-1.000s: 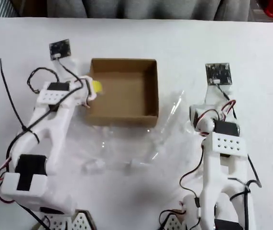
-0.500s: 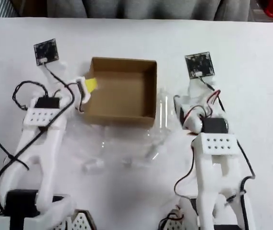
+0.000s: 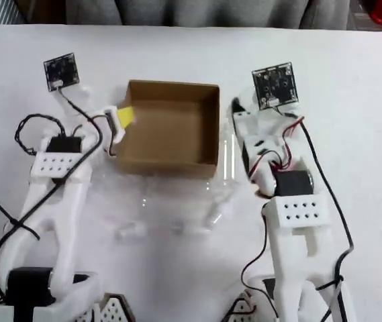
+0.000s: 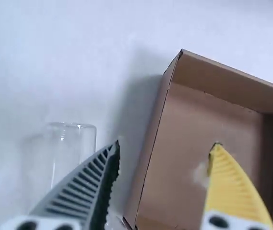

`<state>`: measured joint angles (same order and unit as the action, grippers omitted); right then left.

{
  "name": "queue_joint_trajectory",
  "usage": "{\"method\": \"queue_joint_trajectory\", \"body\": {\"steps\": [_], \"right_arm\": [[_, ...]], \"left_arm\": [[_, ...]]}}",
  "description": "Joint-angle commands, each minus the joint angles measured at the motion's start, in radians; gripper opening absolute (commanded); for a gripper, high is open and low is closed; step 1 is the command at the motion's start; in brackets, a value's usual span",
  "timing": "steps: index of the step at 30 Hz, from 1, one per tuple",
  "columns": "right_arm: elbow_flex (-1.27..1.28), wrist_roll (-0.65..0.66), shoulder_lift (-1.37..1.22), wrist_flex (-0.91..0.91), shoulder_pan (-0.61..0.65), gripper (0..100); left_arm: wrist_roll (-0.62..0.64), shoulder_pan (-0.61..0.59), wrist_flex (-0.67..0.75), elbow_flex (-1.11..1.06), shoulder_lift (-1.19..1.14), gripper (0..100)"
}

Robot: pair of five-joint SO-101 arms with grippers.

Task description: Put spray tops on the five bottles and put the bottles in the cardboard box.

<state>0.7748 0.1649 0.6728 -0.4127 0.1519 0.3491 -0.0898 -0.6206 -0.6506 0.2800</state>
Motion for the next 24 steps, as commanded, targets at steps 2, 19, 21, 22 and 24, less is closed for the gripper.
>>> {"method": "queue_joint_trajectory", "body": {"steps": [2, 19, 21, 22, 24], "right_arm": [[-0.049, -0.091, 0.033, 0.084, 0.077, 1.5], [-0.114, -0.104, -0.395, 0.427, 0.159, 1.5], [-0.160, -0.103, -0.450, 0.409, 0.162, 1.5], [-0.187, -0.103, -0.478, 0.395, 0.162, 1.5], [-0.247, -0.103, -0.536, 0.369, 0.160, 1.5]], "left_arm": [[0.011, -0.013, 0.028, 0.005, 0.048, 29], [0.011, -0.070, 0.183, 0.029, -0.094, 28], [0.011, -0.084, 0.183, 0.035, -0.110, 28], [0.011, -0.088, 0.186, 0.035, -0.110, 28], [0.011, -0.090, 0.186, 0.035, -0.110, 28]]}}
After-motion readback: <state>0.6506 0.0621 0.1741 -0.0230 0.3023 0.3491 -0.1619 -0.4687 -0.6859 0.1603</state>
